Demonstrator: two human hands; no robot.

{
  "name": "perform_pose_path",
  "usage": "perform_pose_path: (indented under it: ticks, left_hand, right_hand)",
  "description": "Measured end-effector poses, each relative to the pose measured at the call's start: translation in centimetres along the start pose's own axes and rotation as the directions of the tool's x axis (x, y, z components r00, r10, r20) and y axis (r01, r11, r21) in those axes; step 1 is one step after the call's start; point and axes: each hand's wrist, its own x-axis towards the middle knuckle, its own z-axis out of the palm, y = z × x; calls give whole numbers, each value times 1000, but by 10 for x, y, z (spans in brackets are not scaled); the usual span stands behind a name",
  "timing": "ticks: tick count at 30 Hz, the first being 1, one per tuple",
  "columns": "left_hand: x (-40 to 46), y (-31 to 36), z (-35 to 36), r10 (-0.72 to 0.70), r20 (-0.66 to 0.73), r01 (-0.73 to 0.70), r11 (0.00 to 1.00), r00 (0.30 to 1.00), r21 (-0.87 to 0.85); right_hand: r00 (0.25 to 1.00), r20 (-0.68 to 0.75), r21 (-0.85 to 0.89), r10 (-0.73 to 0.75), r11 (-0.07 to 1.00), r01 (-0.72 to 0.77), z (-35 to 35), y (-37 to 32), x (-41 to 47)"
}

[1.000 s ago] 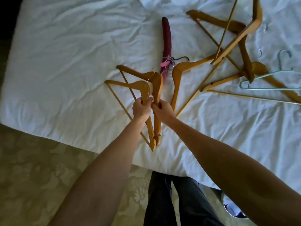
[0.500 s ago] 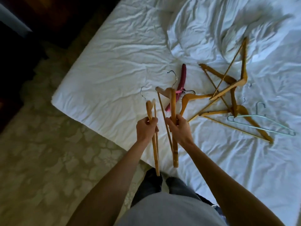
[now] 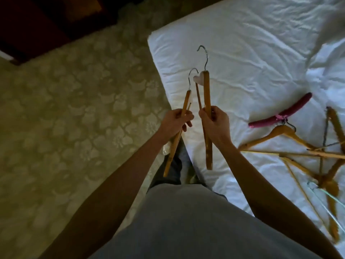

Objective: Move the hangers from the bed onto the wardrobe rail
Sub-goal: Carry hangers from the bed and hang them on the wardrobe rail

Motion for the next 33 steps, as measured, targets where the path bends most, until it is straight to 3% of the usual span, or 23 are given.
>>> perform_pose_path:
  ticks: [10, 18, 26, 33]
  left_hand:
    - [56, -52, -192, -158, -308, 74, 961, 938, -267]
    - [131, -45, -371, -204, -331, 64, 920, 921, -387]
    - [206, -23, -512, -185, -406, 42, 941, 895, -336]
    - [323, 11, -626, -129, -485, -3, 965, 865, -263]
  right_hand:
    - [948, 292, -81, -125, 985, 155, 188, -103, 45]
    - [905, 396, -125, -153, 968, 219, 353, -217, 102]
    - [872, 465, -102, -151, 970, 222, 476, -302, 170]
    - [872, 474, -93, -126, 977, 191, 579, -373, 284]
